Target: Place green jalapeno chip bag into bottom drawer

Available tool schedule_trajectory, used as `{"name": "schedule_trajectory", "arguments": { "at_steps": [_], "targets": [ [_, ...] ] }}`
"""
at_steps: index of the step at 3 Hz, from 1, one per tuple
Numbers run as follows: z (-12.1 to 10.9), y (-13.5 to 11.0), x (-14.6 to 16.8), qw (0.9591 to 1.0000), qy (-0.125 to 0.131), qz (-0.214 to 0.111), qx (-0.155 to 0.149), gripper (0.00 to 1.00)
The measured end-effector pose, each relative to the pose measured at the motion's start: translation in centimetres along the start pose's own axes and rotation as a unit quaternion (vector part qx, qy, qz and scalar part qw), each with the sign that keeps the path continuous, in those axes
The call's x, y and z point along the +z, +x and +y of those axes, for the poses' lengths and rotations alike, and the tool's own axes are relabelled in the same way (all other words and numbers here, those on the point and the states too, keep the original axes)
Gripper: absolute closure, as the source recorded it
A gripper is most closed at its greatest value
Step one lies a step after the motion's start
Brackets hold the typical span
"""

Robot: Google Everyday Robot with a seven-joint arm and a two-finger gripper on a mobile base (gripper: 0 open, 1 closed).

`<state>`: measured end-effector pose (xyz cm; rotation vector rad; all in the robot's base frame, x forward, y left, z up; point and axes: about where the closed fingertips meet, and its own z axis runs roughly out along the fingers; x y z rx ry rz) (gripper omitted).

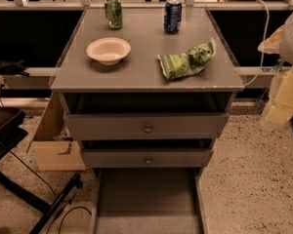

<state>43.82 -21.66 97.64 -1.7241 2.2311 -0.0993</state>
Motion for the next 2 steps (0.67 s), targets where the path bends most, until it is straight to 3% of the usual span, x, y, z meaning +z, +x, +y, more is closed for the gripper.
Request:
{"name": "schedule_trajectory", "arguments": {
  "at_steps": [2],
  "targets": [
    [-0.42, -0.25, -0.56, 0.9998, 0.015, -0.008, 0.002, 0.00]
  ]
}}
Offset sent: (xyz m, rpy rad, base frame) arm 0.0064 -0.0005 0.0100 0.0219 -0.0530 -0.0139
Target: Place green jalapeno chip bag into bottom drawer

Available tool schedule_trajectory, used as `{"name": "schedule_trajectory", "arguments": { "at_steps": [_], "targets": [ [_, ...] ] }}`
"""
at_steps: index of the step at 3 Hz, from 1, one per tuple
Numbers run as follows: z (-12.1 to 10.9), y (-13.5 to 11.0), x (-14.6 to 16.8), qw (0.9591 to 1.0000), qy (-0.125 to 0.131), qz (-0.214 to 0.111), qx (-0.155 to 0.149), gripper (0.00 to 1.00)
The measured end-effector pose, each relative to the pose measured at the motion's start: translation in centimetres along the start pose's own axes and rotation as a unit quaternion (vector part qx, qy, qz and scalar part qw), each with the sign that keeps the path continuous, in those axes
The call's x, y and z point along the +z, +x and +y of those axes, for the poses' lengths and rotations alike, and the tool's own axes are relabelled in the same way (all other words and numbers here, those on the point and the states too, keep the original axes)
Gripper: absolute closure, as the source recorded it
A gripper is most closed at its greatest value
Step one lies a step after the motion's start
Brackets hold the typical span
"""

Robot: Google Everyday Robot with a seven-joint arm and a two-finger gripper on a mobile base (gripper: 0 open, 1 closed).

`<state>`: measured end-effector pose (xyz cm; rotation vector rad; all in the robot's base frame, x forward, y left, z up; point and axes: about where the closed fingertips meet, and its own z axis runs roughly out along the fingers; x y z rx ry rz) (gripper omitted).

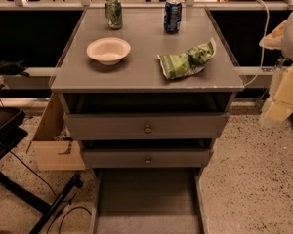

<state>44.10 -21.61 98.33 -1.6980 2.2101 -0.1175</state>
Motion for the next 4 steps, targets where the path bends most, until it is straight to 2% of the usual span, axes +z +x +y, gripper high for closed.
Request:
{"name": "schedule_trajectory", "arguments": {
  "at_steps": [1, 2, 3, 4],
  "targets": [
    [-2.5, -1.5, 1.8, 0.9988, 0.013, -0.048, -0.002, 0.00],
    [-6.5, -3.2, 4.7, 0.9929, 0.035, -0.114, 0.007, 0.00],
    [-10.4, -4.9, 7.6, 0.9884, 0.053, -0.141, 0.018, 0.00],
    [-13.1, -6.1, 11.7, 0.9897, 0.038, -0.134, 0.035, 0.00]
  ]
}}
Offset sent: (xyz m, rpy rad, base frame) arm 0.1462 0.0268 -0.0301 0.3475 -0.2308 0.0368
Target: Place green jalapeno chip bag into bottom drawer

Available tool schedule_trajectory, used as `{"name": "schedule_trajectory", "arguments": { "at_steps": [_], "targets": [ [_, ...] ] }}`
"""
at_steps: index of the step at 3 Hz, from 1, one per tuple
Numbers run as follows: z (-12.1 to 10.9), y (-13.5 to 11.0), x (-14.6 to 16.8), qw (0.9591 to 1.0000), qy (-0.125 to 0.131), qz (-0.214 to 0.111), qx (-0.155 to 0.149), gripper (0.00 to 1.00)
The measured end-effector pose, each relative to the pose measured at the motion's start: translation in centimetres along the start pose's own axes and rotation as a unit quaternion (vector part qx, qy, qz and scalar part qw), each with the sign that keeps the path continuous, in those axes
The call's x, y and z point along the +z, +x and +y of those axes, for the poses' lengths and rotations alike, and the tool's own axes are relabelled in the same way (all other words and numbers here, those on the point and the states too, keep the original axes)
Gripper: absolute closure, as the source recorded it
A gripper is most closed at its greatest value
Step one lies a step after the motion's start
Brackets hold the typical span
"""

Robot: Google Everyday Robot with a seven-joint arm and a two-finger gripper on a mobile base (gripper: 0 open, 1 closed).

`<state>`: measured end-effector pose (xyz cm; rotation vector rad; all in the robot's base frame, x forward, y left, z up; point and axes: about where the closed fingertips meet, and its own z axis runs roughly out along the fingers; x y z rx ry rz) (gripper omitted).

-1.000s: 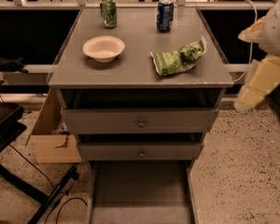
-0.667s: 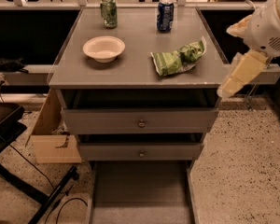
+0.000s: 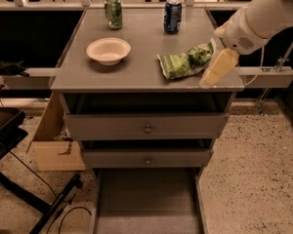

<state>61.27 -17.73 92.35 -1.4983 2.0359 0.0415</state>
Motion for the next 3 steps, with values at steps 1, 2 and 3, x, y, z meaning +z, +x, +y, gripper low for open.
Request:
{"name": "schedule_trajectory", "arguments": {
  "at_steps": [1, 2, 3],
  "targets": [
    [-1.6, -0.2, 4.0, 0.9997, -0.013, -0.005, 0.020, 0.00],
    [-3.9, -0.8, 5.8, 0.9995, -0.002, -0.017, 0.026, 0.00],
    [-6.1, -1.7, 9.6, 0.9987, -0.010, -0.033, 0.037, 0.04]
  ]
}}
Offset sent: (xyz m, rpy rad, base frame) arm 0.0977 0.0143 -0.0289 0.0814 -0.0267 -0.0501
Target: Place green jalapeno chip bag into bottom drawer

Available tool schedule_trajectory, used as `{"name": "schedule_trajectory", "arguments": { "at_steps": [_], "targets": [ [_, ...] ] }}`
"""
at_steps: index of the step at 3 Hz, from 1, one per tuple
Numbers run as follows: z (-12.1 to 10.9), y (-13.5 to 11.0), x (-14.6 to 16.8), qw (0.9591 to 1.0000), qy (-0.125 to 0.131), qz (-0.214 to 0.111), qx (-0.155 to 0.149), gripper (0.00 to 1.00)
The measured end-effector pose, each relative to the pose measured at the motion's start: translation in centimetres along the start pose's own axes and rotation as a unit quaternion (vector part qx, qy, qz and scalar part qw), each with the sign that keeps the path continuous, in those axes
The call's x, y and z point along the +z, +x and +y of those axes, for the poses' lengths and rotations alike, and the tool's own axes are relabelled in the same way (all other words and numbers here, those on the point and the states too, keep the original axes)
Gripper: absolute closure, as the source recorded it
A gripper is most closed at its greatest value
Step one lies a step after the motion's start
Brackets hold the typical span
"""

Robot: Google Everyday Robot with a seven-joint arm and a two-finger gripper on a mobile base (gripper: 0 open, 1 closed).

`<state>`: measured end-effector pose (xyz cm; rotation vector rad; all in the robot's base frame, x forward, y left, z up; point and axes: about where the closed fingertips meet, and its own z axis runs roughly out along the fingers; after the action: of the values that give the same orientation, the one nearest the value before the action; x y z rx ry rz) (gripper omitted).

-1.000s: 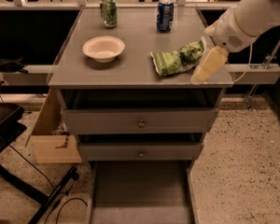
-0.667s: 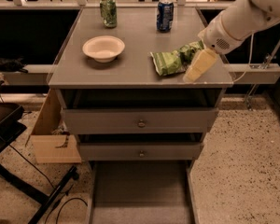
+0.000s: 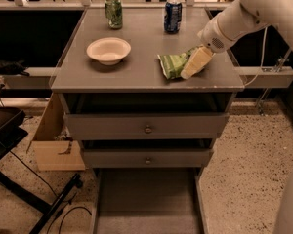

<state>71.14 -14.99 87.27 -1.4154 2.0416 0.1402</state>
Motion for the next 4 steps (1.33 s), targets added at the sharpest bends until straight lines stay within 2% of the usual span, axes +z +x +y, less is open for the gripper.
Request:
{"name": "schedule_trajectory", "arguments": {
  "at_steps": [1, 3, 4],
  "targets": [
    [-0.6, -0.2, 2.7, 0.9998, -0.014, -0.008, 0.008, 0.27],
    [-0.7, -0.1, 2.8, 0.9998, -0.014, -0.008, 0.008, 0.73],
    [-0.2, -0.9, -0.7, 0.9999, 0.005, 0.001, -0.011, 0.96]
  ]
}}
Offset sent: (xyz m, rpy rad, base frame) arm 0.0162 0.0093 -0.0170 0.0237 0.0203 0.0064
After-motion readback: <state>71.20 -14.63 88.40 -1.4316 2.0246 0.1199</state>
